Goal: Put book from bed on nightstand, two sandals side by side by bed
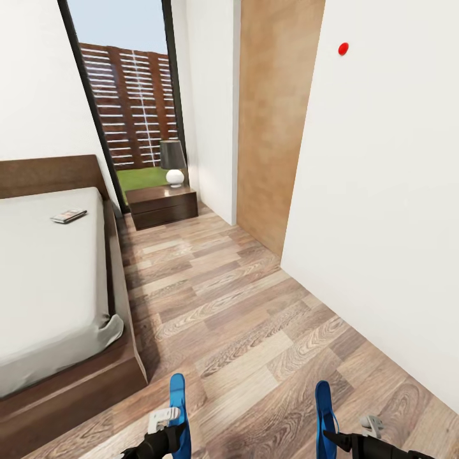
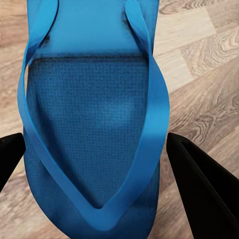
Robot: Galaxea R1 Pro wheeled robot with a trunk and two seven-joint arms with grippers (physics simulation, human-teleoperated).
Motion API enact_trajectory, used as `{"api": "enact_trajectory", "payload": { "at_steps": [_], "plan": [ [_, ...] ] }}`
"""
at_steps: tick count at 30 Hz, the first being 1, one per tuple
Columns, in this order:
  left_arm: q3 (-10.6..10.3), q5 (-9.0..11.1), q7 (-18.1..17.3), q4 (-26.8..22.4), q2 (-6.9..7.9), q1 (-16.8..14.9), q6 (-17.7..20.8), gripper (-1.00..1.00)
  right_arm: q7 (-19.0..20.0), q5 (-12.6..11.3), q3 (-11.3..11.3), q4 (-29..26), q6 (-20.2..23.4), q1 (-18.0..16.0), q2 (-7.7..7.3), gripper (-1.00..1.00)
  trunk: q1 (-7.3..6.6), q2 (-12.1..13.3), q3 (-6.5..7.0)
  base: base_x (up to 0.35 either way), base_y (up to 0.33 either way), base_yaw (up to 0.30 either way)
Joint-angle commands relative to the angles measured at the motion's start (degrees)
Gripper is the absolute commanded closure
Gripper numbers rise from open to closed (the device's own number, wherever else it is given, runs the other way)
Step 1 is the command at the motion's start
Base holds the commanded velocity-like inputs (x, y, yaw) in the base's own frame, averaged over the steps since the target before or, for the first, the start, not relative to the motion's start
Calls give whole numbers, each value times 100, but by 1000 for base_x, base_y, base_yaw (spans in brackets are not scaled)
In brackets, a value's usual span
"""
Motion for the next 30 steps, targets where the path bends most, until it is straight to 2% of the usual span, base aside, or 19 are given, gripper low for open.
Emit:
{"api": "enact_trajectory", "payload": {
  "at_steps": [1, 8, 15, 30],
  "plan": [
    [-48, 45, -9, 7, 4, -4, -28, 100, 20, 48, -48, 0, 18, -3, 1, 100, -1, -2, -5, 0, 0, 0],
    [-48, 43, -1, 7, -2, -4, -29, 100, 18, 50, -40, 7, 18, -3, 3, 100, -1, -2, -5, 49, -1, 0],
    [-48, 45, 0, 5, -3, -4, -29, 100, 20, 50, -42, 11, 18, -3, 3, 100, -1, -2, -5, 284, -80, 0],
    [-48, 45, 3, 7, -3, -4, -29, 100, 21, 50, -37, 13, 18, -3, 2, 100, -1, -2, -5, 291, -177, 0]
  ]
}}
